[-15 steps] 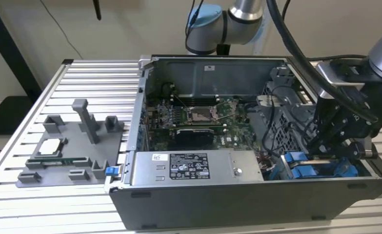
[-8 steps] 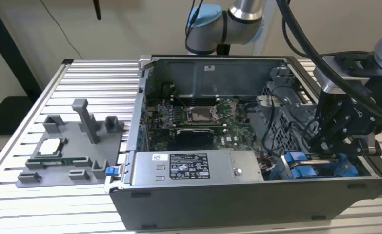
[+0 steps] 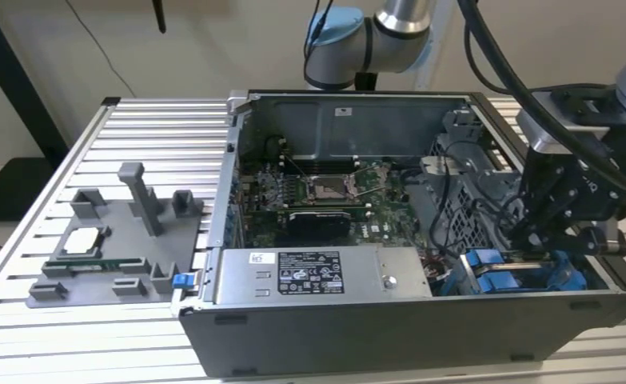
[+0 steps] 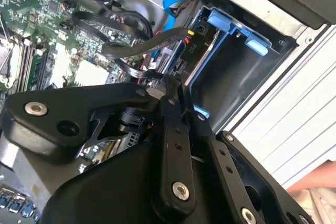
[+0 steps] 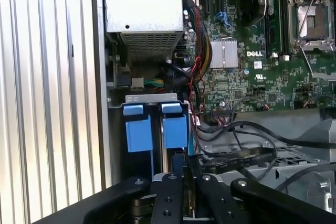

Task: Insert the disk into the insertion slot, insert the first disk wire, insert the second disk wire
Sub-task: 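Insert the second disk wire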

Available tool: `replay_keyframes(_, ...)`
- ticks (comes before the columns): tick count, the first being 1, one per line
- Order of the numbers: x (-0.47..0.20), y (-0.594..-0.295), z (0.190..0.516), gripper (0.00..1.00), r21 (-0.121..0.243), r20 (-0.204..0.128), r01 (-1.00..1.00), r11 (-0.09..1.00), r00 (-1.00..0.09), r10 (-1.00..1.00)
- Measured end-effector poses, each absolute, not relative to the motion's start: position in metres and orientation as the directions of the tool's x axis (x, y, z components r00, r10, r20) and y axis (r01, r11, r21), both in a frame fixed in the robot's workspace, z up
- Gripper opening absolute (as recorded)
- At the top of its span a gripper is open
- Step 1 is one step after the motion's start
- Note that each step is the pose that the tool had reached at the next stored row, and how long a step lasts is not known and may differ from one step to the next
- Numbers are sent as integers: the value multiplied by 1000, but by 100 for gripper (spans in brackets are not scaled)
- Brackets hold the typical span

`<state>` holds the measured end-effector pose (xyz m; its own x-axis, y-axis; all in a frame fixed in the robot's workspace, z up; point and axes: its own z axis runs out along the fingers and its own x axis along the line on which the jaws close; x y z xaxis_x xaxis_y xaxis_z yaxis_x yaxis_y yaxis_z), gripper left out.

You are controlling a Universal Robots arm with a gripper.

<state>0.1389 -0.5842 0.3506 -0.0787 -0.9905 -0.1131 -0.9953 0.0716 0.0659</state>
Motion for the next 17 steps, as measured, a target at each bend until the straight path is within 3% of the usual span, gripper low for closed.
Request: replay_keyframes(17, 140, -584, 346, 0, 35, -114, -997, 71, -75, -991)
